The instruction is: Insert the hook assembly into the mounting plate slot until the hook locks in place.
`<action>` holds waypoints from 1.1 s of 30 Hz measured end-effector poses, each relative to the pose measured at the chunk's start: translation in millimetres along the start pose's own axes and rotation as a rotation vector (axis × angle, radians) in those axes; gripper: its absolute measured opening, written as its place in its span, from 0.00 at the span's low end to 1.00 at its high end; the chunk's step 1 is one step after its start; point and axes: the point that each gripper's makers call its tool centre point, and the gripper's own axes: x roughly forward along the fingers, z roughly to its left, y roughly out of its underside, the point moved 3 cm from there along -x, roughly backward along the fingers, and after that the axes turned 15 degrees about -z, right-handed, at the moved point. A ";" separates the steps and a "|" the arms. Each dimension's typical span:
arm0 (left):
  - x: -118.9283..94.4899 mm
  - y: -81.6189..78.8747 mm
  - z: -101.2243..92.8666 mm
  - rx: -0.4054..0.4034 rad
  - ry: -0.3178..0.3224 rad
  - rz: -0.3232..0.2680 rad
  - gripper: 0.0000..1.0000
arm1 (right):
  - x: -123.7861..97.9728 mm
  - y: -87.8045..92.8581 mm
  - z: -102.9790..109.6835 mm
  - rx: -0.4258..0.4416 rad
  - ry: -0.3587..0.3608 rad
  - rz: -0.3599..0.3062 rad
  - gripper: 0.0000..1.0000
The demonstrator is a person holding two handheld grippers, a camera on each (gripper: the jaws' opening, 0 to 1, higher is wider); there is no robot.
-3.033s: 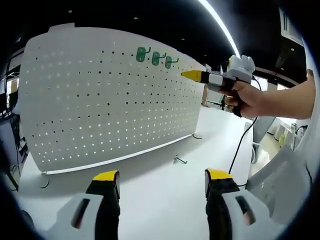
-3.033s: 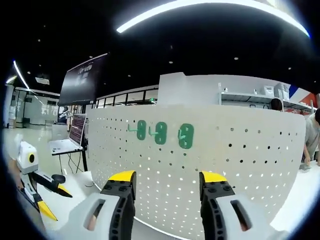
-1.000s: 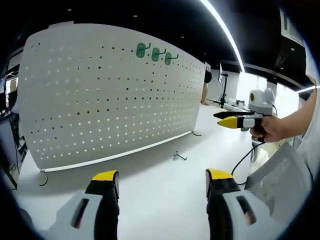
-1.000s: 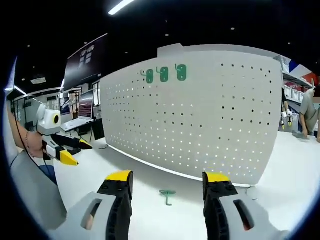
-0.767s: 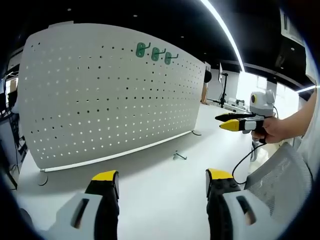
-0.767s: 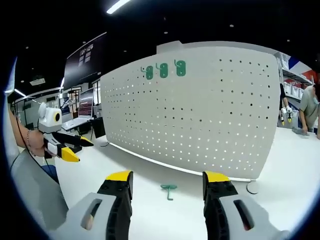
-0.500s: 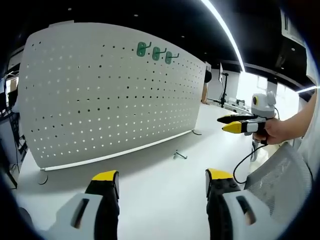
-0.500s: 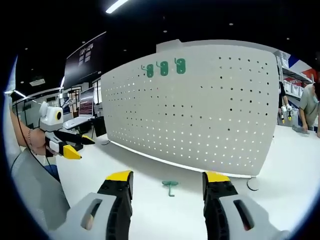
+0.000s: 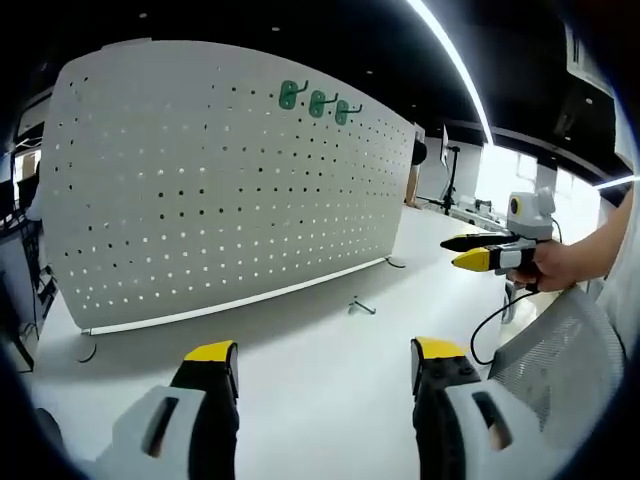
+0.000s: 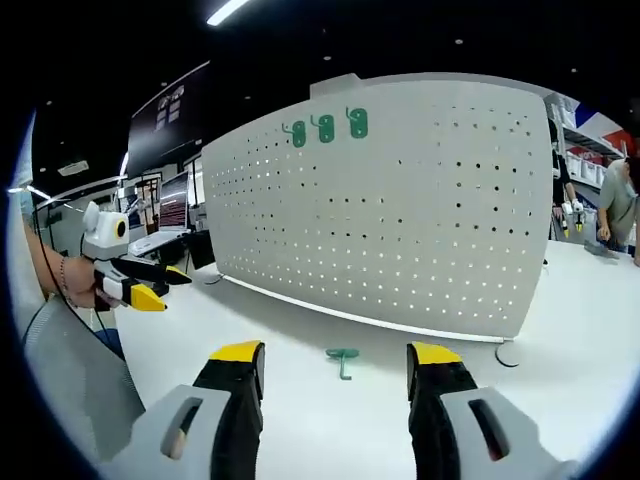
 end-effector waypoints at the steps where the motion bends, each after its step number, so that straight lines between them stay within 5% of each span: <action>1: 0.2 -0.2 -0.4 -0.001 0.001 -0.001 0.72 | -0.1 0.9 0.0 0.001 0.000 0.002 0.55; 33: -0.9 6.2 -0.6 -0.008 -0.001 0.009 0.71 | -2.5 18.5 6.1 0.030 -0.019 0.082 0.56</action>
